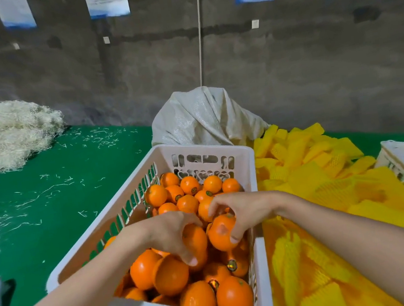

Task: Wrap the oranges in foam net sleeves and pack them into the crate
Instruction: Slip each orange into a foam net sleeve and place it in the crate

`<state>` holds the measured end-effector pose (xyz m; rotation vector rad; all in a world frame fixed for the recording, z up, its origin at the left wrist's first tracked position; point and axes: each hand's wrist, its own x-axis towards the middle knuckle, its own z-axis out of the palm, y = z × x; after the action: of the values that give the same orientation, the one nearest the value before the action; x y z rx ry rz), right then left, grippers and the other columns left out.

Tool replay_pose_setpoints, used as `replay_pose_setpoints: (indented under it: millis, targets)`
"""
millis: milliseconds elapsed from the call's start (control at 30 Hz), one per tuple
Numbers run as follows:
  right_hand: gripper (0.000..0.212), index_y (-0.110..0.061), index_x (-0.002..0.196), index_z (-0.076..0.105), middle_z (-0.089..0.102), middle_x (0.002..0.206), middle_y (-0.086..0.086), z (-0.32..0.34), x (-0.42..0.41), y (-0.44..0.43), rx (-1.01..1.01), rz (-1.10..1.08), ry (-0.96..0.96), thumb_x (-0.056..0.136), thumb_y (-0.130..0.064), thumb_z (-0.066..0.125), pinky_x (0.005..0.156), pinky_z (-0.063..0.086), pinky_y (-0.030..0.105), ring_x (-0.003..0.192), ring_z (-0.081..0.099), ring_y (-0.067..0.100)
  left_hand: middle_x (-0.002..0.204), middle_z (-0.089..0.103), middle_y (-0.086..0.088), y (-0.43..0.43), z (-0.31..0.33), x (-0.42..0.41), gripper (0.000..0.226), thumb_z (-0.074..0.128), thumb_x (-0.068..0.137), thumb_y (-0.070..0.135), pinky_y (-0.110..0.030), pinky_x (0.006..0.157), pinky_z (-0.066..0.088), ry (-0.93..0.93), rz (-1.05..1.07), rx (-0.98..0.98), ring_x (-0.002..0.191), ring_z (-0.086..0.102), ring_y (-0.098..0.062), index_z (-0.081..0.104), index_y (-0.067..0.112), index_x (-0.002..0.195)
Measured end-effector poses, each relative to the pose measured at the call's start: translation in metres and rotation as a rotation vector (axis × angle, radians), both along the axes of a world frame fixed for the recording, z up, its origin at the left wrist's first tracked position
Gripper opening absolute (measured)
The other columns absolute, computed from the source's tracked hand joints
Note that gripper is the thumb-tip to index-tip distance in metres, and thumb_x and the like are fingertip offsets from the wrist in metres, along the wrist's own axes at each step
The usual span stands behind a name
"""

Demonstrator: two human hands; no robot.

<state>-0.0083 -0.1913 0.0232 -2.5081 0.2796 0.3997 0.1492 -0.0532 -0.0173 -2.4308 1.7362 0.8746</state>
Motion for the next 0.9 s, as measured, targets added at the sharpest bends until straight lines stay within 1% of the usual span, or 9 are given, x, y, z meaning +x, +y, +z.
replay_pose_setpoints:
  millis: [67,133,200,367,500,633,700,800,900]
  targets:
    - [0.065,-0.020,0.125,0.048,0.044,0.113,-0.013,0.009,-0.010,0.003,-0.009,-0.018,-0.049,0.069,-0.011,0.080,0.062,0.037,0.001,0.083,0.047,-0.013,0.136,0.050,0.004,0.010,0.017,-0.010,0.082,0.080,0.069,0.048,-0.034,0.098,0.048,0.053,-0.055,-0.044,0.122,0.051,-0.018,0.045,0.022,0.138]
    - [0.066,-0.020,0.124,0.047,0.046,0.117,-0.011,0.012,-0.024,0.006,0.009,-0.048,-0.113,0.068,-0.010,0.080,0.060,0.036,0.002,0.084,0.047,-0.014,0.145,0.041,0.004,0.011,0.030,-0.036,0.091,0.075,0.071,0.053,-0.031,0.106,0.040,0.175,-0.016,-0.192,0.133,0.041,-0.018,0.034,0.019,0.146]
    - [0.069,-0.021,0.126,0.045,0.047,0.121,-0.008,0.014,-0.038,0.009,0.045,-0.064,-0.179,0.068,-0.008,0.080,0.063,0.037,0.004,0.089,0.047,-0.011,0.149,0.038,0.001,0.014,0.037,-0.060,0.094,0.065,0.072,0.057,-0.029,0.106,0.039,0.494,0.141,-0.389,0.132,0.041,-0.015,0.026,0.018,0.149]
    - [0.074,-0.019,0.129,0.041,0.047,0.111,-0.016,0.026,-0.075,0.020,0.118,-0.094,-0.315,0.067,-0.002,0.078,0.071,0.044,0.004,0.095,0.048,-0.016,0.114,0.069,-0.008,0.009,0.030,-0.110,0.053,0.065,0.072,0.040,-0.037,0.081,0.057,1.140,0.397,-0.501,0.103,0.067,-0.022,0.060,0.013,0.117]
    - [0.062,-0.023,0.126,0.045,0.052,0.123,-0.001,0.040,-0.114,0.019,0.169,-0.268,-0.508,0.074,-0.005,0.075,0.086,0.051,0.026,0.103,0.057,0.014,0.102,0.073,-0.009,-0.005,0.030,-0.138,0.052,0.068,0.068,0.038,-0.037,0.083,0.055,1.262,0.511,-0.633,0.098,0.069,-0.020,0.066,0.003,0.106]
    - [0.025,-0.006,0.109,0.061,0.065,0.105,0.009,0.050,-0.165,-0.006,0.084,-0.494,-0.722,0.084,-0.001,0.064,0.078,0.046,0.015,0.092,0.059,0.013,0.076,0.074,0.008,-0.024,0.030,-0.164,0.026,0.060,0.079,0.035,-0.026,0.058,0.055,1.385,0.614,-0.777,0.073,0.071,-0.007,0.061,0.014,0.095]
    - [0.014,-0.002,0.097,0.066,0.065,0.092,0.004,0.042,-0.193,-0.013,0.005,-0.530,-0.684,0.084,-0.007,0.066,0.071,0.044,0.012,0.087,0.058,0.013,0.081,0.074,0.003,-0.035,0.032,-0.180,0.015,0.054,0.089,0.032,-0.026,0.055,0.056,1.449,0.658,-0.837,0.077,0.071,-0.012,0.056,0.018,0.093]
    - [0.047,-0.014,0.107,0.059,0.057,0.102,-0.004,0.007,-0.217,-0.007,-0.185,-0.434,-0.432,0.073,-0.041,0.076,0.078,0.042,0.017,0.098,0.051,0.011,0.109,0.061,-0.010,-0.047,0.035,-0.204,0.031,0.060,0.079,0.037,-0.034,0.062,0.059,1.581,0.699,-0.887,0.097,0.065,-0.026,0.054,0.016,0.101]
    - [0.080,-0.017,0.120,0.041,0.042,0.122,0.003,-0.029,-0.221,-0.005,-0.641,-0.317,-0.230,0.062,-0.060,0.074,0.095,0.037,0.038,0.115,0.036,0.021,0.116,0.061,-0.018,-0.052,0.038,-0.225,0.048,0.061,0.069,0.044,-0.031,0.062,0.059,1.564,0.632,-0.830,0.086,0.071,-0.028,0.054,0.018,0.109]
